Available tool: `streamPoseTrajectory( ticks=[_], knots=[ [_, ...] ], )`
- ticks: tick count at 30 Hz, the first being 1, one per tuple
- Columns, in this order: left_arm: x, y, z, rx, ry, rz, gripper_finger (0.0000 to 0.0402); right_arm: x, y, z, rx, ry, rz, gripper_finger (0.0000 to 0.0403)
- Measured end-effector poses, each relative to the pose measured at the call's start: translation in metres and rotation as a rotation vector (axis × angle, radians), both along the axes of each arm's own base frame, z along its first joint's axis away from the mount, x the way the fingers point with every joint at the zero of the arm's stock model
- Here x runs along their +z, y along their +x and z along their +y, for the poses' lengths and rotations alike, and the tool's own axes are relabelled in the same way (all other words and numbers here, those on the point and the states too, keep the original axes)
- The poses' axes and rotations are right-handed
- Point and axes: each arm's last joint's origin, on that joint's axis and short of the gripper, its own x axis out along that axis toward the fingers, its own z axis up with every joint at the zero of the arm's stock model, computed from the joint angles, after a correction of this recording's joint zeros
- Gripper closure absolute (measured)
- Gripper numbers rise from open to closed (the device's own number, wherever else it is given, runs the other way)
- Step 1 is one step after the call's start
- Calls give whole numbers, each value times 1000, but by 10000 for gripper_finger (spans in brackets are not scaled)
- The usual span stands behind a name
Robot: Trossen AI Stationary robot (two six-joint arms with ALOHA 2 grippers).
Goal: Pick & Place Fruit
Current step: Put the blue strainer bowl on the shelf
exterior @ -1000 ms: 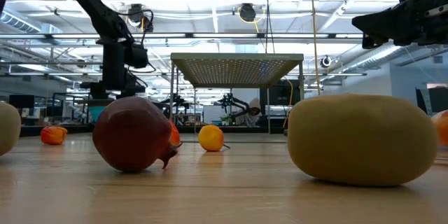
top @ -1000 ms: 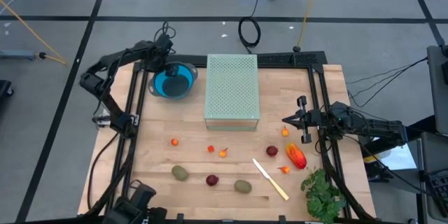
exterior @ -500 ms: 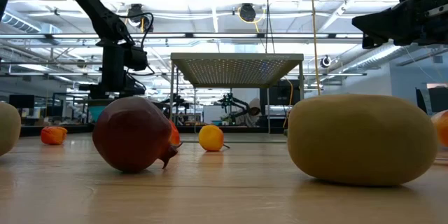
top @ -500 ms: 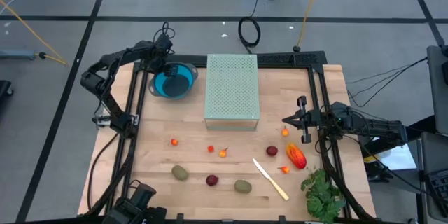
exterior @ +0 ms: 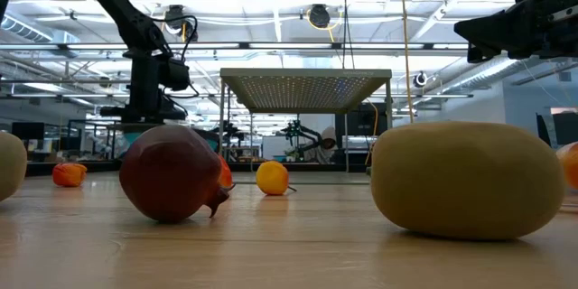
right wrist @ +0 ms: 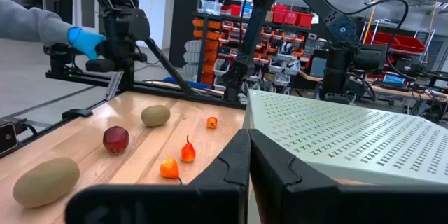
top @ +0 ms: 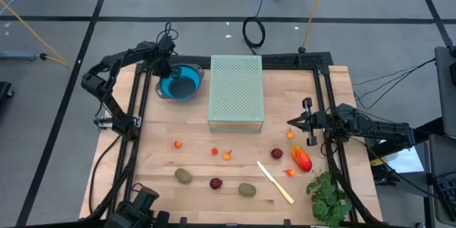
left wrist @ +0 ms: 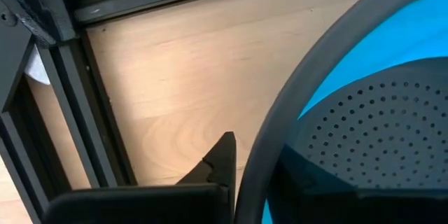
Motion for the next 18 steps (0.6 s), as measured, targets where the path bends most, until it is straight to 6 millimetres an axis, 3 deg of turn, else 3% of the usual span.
streamPoseTrajectory(
  ticks=[18],
  knots=[
    [6,-4,-4,38,-37,-42,394,0,0,0,0,0,0,403]
  ],
)
